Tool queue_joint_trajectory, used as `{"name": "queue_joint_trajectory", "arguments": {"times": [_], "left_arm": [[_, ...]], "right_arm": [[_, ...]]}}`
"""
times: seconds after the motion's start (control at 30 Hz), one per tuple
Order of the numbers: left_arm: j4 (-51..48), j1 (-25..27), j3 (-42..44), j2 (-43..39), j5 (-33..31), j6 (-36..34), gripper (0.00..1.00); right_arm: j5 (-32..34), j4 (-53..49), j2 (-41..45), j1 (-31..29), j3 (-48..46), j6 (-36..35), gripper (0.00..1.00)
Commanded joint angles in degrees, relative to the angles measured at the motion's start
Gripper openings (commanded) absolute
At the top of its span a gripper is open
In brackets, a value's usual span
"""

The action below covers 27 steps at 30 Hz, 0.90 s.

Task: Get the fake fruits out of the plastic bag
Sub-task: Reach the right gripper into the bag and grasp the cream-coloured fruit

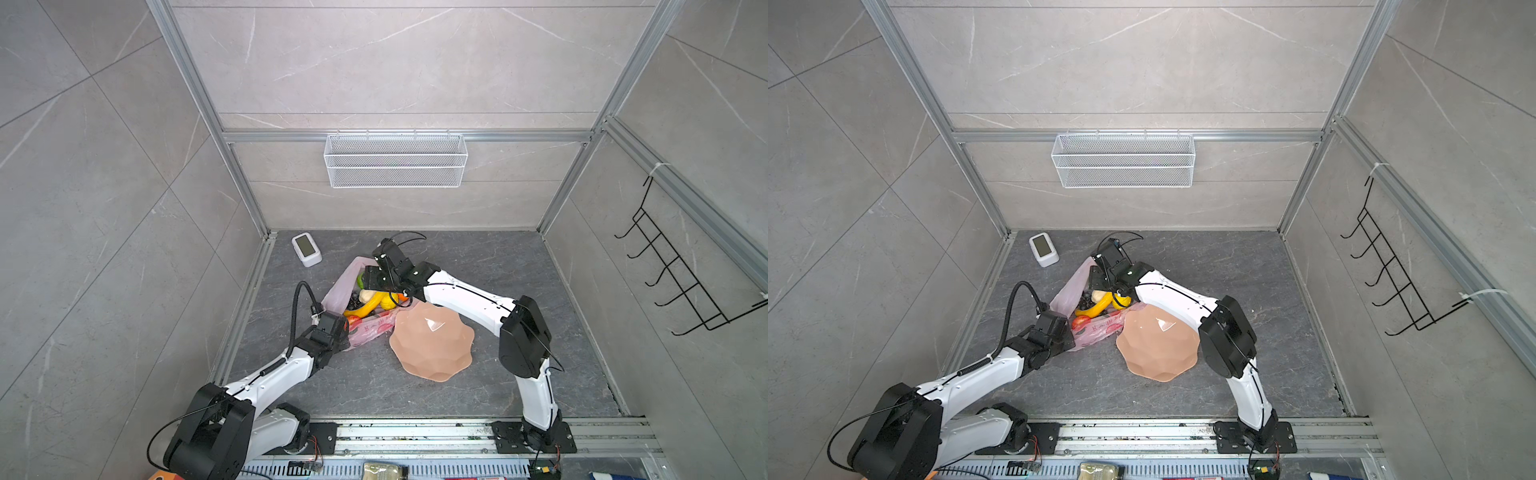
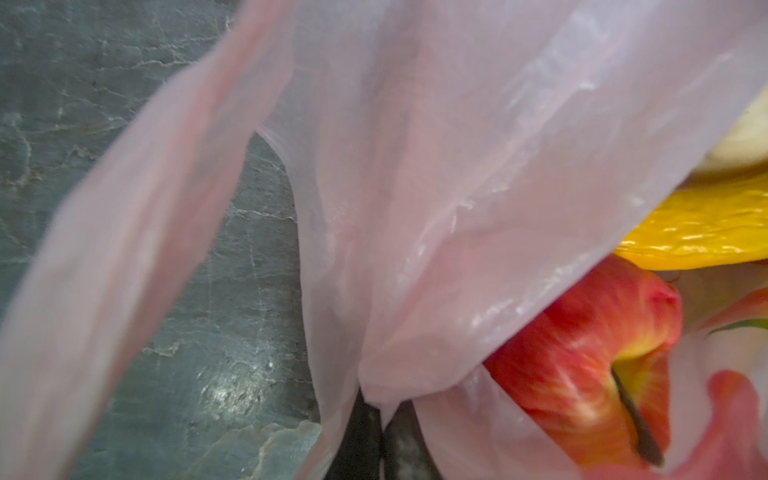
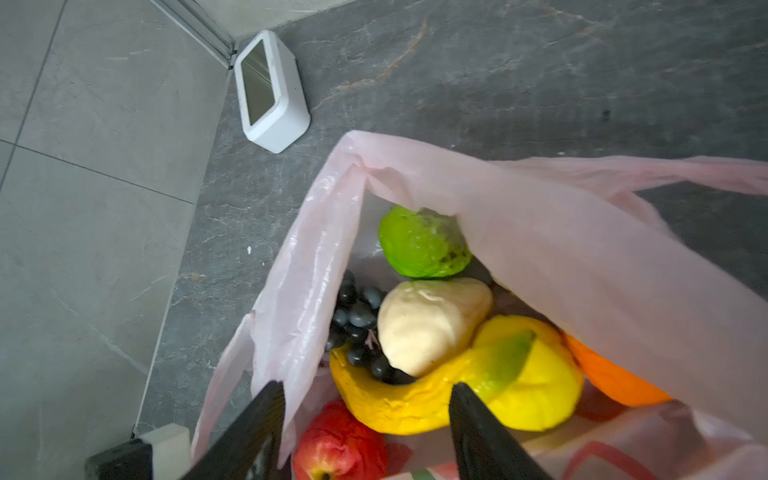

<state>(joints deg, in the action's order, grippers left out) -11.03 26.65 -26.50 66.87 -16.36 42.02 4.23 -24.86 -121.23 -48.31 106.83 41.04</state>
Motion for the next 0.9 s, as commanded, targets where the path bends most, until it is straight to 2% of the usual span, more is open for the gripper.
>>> {"name": "queue_joint_trajectory", "arguments": {"times": [0.0, 0.23, 0.43, 0.63, 0.87], "left_arm": [[1.3, 0.2, 0.1, -1.4, -0.7, -0.8, 0.0], [1.4, 0.2, 0.2, -1.3, -0.8, -0.6, 0.0], [1.5, 0.2, 0.2, -1.2, -0.9, -0.6, 0.0], [1.5, 0.3, 0.4, -1.7, -0.9, -0.6, 0.0], [1.7, 0.5, 0.7, -2.0, -0.9, -0.8, 0.0]], "right_arm": [[0.0, -6.3, -6.0, 0.1, 5.2, 0.1, 0.66], [3.9, -14.1, -11.4, 0.1, 12.0, 4.8, 0.68], [1.5, -15.9, -13.0, 0.0, 12.1, 8.9, 0.67], [2.5, -14.0, -11.5, 0.6, 8.5, 13.8, 0.71], [4.3, -18.4, -13.4, 1.7, 11.2, 17.2, 0.73]]}}
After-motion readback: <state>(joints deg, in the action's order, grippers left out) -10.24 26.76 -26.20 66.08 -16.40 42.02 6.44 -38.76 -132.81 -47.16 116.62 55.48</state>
